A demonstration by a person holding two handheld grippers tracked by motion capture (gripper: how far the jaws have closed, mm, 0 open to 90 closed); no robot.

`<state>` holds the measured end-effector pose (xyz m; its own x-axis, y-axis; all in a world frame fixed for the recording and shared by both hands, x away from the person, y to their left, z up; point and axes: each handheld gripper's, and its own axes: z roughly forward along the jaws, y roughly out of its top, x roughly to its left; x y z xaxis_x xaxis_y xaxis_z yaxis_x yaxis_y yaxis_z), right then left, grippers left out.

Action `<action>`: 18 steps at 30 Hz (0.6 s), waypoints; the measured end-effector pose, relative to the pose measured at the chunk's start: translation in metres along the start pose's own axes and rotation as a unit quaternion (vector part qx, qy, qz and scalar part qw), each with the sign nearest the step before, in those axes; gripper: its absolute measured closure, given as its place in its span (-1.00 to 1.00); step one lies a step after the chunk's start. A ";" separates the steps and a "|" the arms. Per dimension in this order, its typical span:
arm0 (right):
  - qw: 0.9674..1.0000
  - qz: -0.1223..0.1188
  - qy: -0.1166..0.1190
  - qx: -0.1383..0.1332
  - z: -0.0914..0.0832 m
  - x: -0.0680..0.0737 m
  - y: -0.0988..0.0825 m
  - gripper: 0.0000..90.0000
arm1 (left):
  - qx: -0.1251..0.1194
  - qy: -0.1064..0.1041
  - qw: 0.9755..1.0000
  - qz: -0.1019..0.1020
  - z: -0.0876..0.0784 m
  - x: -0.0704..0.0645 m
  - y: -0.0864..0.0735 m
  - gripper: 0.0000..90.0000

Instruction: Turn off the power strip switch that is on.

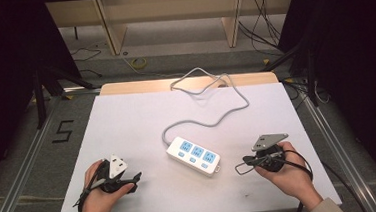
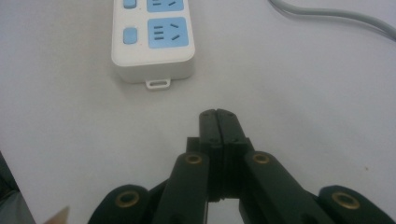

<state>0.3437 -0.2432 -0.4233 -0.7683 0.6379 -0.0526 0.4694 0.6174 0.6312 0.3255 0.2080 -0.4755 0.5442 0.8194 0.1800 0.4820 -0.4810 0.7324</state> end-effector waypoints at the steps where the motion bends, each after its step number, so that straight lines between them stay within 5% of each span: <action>1: 1.000 0.000 0.000 0.001 0.000 0.000 0.001 1.00 | 0.000 0.000 1.000 0.000 0.000 0.000 0.000 -0.51; 18: 1.000 -0.006 0.006 0.007 0.006 0.005 0.010 1.00 | 0.000 0.000 1.000 0.002 0.000 -0.001 0.000 -0.51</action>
<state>0.3476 -0.2308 -0.4217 -0.7793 0.6245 -0.0512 0.4655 0.6317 0.6200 0.3256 0.2074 -0.4757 0.5461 0.8176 0.1827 0.4803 -0.4843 0.7313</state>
